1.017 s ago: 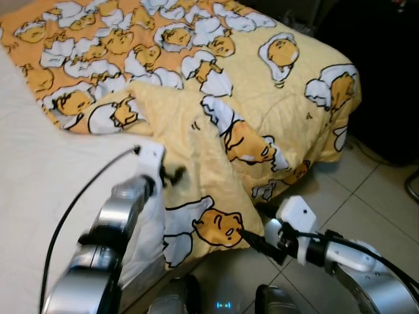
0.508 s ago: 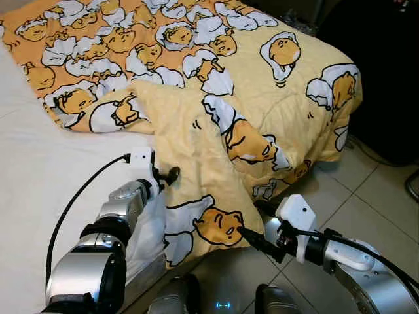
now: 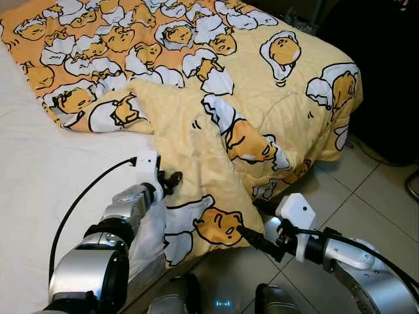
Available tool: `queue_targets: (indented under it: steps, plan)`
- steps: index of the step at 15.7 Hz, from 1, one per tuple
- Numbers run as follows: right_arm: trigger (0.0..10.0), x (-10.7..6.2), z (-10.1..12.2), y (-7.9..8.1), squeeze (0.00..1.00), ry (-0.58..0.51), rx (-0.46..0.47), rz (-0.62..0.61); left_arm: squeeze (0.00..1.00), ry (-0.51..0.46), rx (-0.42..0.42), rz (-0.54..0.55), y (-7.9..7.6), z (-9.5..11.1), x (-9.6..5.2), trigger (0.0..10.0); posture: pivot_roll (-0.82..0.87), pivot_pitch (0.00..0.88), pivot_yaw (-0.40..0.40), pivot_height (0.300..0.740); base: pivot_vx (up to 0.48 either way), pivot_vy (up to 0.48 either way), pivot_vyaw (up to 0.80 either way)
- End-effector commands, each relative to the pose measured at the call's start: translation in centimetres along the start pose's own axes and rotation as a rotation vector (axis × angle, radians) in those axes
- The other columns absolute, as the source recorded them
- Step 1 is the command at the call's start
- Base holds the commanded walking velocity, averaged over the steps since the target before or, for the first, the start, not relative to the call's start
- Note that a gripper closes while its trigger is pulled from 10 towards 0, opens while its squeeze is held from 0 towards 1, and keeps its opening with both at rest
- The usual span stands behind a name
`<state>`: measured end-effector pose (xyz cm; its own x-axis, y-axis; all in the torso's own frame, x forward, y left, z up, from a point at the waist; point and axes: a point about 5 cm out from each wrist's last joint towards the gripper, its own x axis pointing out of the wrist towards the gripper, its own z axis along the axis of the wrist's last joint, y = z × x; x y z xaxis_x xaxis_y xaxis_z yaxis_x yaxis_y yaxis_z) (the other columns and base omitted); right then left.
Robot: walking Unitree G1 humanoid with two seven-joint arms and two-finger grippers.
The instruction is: Clean up the room
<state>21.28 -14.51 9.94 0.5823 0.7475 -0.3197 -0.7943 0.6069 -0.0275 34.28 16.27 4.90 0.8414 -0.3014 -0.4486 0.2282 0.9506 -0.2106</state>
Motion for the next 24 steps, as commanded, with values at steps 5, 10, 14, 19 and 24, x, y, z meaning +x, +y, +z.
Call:
queue_targets:
  steps: [5,10,14,19,24]
  plan:
    - [10.0,-0.1,0.3,0.4,0.00,-0.019,-0.013,0.004,0.00,0.004,0.003,-0.044,-0.5,0.0,0.2,0.0,-0.13,0.170,0.108,0.740,0.000,0.000,0.00]
    - [10.0,-0.1,0.3,0.2,0.00,-0.020,-0.020,-0.007,0.00,0.008,0.000,-0.069,-0.7,-0.1,0.2,0.0,-0.13,0.166,0.111,0.740,0.000,0.000,0.00]
    - [10.0,-0.1,0.3,0.1,0.00,-0.023,-0.022,-0.012,0.00,0.002,0.006,-0.077,-0.5,-0.2,0.0,0.0,-0.12,0.167,0.108,0.740,0.000,0.000,0.00]
    - [10.0,-0.5,0.1,0.0,0.00,-0.020,-0.021,-0.024,0.00,-0.038,0.029,-0.145,-0.9,-1.3,-0.5,0.0,-0.12,0.161,0.113,0.740,0.000,0.000,0.00]
    - [10.0,-0.7,-0.2,0.3,0.00,-0.013,-0.009,-0.017,0.00,-0.010,0.081,-0.183,-1.8,-8.0,-5.9,0.0,-0.10,0.162,0.102,0.740,0.000,0.000,0.00]
